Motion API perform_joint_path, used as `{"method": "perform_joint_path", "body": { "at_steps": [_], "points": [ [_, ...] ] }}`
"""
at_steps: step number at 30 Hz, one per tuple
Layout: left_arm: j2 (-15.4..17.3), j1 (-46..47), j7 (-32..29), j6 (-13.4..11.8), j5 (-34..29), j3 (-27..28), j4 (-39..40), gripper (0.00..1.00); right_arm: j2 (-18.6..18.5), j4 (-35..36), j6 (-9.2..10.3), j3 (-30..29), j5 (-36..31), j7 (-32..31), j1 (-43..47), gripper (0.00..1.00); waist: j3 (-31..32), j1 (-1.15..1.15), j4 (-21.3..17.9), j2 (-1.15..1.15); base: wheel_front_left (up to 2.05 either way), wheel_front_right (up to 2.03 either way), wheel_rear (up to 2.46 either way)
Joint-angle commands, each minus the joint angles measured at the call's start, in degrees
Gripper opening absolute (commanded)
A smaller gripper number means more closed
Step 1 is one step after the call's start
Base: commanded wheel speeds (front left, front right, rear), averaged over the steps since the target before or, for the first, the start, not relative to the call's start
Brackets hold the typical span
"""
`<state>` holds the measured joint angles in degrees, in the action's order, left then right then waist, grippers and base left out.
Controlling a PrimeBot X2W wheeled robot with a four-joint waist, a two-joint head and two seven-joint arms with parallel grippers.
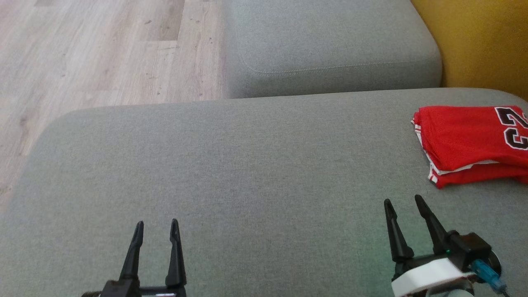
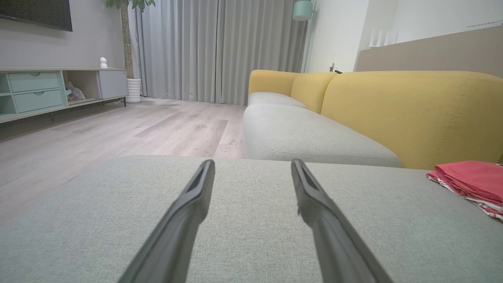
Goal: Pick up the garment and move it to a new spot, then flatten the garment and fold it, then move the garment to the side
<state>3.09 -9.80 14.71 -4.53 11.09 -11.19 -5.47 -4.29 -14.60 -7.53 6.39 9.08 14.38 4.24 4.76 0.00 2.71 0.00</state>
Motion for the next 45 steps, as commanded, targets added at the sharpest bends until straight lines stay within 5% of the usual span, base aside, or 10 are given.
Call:
{"method": "perform_joint_path", "body": {
  "at_steps": [1, 3, 4, 45],
  "points": [
    [-0.2, 2.6, 0.3, 0.0, -0.4, 2.0, 1.5, 1.00, 0.0, 2.0, 0.04, 0.9, -0.5, 0.6, -1.8, 1.00, -0.1, 0.00, 0.0, 0.00, 0.00, 0.00, 0.00],
    [-0.2, 2.7, 0.3, -0.1, -0.7, 1.9, 1.2, 1.00, 0.1, 2.1, 0.04, 0.8, -0.6, 0.6, -1.9, 1.00, -0.2, 0.00, 0.0, 0.00, 0.00, 0.00, 0.00],
    [0.0, 0.0, 0.0, 0.0, -0.3, 0.0, -0.5, 0.00, 0.1, 0.0, 0.00, -0.2, -0.2, 0.0, 0.0, 0.00, -0.2, 0.00, 0.0, 0.00, 0.00, 0.00, 0.00],
    [1.1, 4.3, -4.9, 3.5, 25.1, 3.5, -4.9, 0.00, 0.2, -1.7, 0.01, -3.4, 24.8, -5.9, -2.6, 0.00, -1.6, 0.00, -0.8, 0.00, 0.00, 0.00, 0.00]
  ]
}}
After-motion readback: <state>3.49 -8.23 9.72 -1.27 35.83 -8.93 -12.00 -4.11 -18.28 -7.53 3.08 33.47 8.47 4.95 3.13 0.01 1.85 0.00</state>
